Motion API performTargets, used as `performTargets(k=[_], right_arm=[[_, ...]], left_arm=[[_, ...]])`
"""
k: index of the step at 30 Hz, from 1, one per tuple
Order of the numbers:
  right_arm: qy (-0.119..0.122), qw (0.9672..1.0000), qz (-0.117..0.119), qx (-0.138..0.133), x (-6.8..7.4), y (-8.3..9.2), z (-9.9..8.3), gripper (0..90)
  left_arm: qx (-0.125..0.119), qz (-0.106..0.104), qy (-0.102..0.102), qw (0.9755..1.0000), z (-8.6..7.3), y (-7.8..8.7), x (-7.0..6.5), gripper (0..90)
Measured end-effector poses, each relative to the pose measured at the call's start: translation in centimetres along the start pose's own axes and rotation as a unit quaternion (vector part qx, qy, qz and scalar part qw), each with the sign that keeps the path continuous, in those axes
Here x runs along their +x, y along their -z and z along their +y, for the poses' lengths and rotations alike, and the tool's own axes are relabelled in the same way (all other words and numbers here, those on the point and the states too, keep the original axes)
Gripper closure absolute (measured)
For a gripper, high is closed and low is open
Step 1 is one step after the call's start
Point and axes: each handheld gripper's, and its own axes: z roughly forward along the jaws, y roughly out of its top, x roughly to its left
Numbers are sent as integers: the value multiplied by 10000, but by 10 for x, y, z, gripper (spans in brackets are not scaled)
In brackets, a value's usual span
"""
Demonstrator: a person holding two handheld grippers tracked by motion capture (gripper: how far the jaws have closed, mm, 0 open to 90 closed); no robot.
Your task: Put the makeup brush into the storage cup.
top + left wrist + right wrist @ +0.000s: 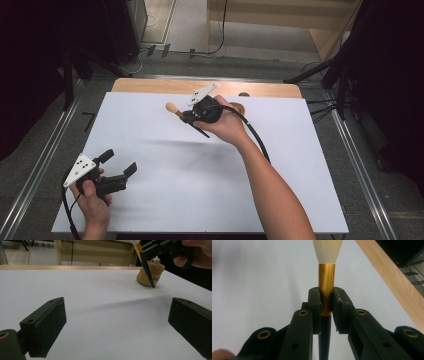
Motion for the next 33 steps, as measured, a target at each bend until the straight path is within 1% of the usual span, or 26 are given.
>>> performTargets(k=[1, 2, 3, 7, 10, 11, 12, 14, 18, 19, 20, 21, 22, 25, 26, 30, 33], right_arm=[[-43, 10000, -9, -66, 0, 2, 0, 796], [-177, 9997, -14, -166, -1, 6, -1, 796], [-177, 9997, -14, -166, -1, 6, -1, 796], [-357, 9982, -106, -470, -4, 16, -4, 796], [-493, 9961, -174, -710, -7, 22, -6, 796], [-571, 9945, -241, -845, -8, 27, -7, 796], [-571, 9945, -241, -845, -8, 27, -7, 796], [-652, 9925, -341, -978, -10, 31, -9, 796], [-831, 9876, -412, -1269, -14, 41, -12, 796], [-870, 9855, -471, -1376, -15, 46, -14, 796], [-887, 9847, -505, -1415, -16, 48, -14, 796], [-887, 9847, -505, -1415, -16, 48, -14, 796], [-934, 9827, -535, -1505, -18, 52, -16, 796], [-992, 9788, -663, -1667, -21, 59, -19, 796], [-992, 9788, -663, -1667, -21, 59, -19, 796], [-1089, 9720, -855, -1900, -26, 69, -22, 796], [-1106, 9685, -1013, -1990, -30, 76, -25, 796]], left_arm=[[2, -4, 4, 10000, 0, 0, 0, 20], [0, -7, 6, 10000, 0, 0, 0, 20], [3, -8, 3, 10000, 0, 0, 0, 20], [2, -7, 8, 10000, 0, 0, 0, 20], [-2, -5, 7, 10000, 0, 0, 0, 20], [-3, -4, 5, 10000, 0, 0, 0, 20], [-3, -3, 8, 10000, 0, 0, 0, 20], [-13, -2, 16, 10000, 0, 0, 0, 20], [-5, 0, 14, 10000, 0, 0, 1, 20], [2, 0, 7, 10000, 0, 0, 1, 20], [3, 1, 8, 10000, 0, 0, 1, 20], [2, 1, 10, 10000, 0, 0, 1, 20], [1, -3, 10, 10000, 0, 0, 1, 20], [0, 0, 9, 10000, 0, 0, 1, 20], [3, 1, 11, 10000, 0, 0, 1, 20], [-2, 0, 10, 10000, 0, 0, 2, 20], [0, -4, 17, 10000, 0, 0, 2, 20]])
